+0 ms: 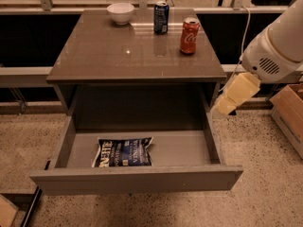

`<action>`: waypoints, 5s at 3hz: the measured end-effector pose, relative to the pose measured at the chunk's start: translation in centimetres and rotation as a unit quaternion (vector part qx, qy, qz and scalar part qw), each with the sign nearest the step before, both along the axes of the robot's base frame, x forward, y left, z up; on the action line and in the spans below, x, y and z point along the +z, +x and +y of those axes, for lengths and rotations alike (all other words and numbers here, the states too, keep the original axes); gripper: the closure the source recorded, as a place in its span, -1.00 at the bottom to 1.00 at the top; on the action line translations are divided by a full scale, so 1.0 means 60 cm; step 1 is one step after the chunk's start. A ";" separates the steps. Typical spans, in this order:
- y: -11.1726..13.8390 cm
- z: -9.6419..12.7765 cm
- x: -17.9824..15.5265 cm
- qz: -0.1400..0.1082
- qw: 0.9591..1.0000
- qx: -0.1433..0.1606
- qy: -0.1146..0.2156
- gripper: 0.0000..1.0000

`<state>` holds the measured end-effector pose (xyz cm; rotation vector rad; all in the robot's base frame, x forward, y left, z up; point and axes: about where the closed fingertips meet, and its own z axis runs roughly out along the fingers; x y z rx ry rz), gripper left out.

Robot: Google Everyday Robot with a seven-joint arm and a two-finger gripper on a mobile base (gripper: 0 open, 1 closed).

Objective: Pick blue chip bag from top drawer and place on counter

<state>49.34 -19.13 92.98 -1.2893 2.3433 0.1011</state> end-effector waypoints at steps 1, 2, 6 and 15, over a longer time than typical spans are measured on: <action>0.039 0.011 -0.037 0.017 0.998 -0.064 0.024 -1.00; 0.074 0.018 -0.074 0.039 0.990 -0.121 0.054 -1.00; 0.144 0.169 -0.239 0.165 0.964 -0.183 0.100 -1.00; 0.117 0.339 -0.502 0.347 0.876 -0.335 0.013 -1.00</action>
Offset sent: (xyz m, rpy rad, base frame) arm 0.0714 0.0133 -0.0726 0.1871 0.1381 -0.3929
